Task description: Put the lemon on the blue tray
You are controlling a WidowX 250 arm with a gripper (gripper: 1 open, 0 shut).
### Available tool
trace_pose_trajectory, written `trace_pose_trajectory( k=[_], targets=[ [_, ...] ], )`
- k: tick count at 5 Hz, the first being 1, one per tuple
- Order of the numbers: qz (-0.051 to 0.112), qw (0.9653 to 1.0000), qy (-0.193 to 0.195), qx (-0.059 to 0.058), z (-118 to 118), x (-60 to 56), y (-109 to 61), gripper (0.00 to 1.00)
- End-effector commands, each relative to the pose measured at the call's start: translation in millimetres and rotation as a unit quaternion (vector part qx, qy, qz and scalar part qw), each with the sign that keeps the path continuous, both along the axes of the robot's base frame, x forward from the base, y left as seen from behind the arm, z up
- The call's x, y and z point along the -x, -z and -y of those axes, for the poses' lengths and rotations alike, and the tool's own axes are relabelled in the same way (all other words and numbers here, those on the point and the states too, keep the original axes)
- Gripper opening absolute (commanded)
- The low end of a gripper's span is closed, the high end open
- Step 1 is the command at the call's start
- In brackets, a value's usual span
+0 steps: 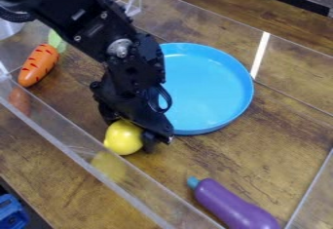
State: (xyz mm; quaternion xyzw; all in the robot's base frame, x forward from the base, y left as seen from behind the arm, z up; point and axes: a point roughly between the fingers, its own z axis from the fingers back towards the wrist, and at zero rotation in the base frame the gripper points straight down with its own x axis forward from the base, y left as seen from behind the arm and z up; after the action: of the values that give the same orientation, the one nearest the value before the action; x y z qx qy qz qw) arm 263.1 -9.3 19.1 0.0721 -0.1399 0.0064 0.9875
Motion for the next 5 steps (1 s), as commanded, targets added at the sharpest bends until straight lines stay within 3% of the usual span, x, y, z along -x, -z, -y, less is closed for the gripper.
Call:
trace_pose_trajectory(
  k=[1,5],
  targets=[
    [0.0,1.0,0.007,-0.001,4.4,-0.8,-6.3,0.0],
    [-0.008,0.9999,0.007,0.002,7.5,-2.9,-16.6,0.0]
  ],
)
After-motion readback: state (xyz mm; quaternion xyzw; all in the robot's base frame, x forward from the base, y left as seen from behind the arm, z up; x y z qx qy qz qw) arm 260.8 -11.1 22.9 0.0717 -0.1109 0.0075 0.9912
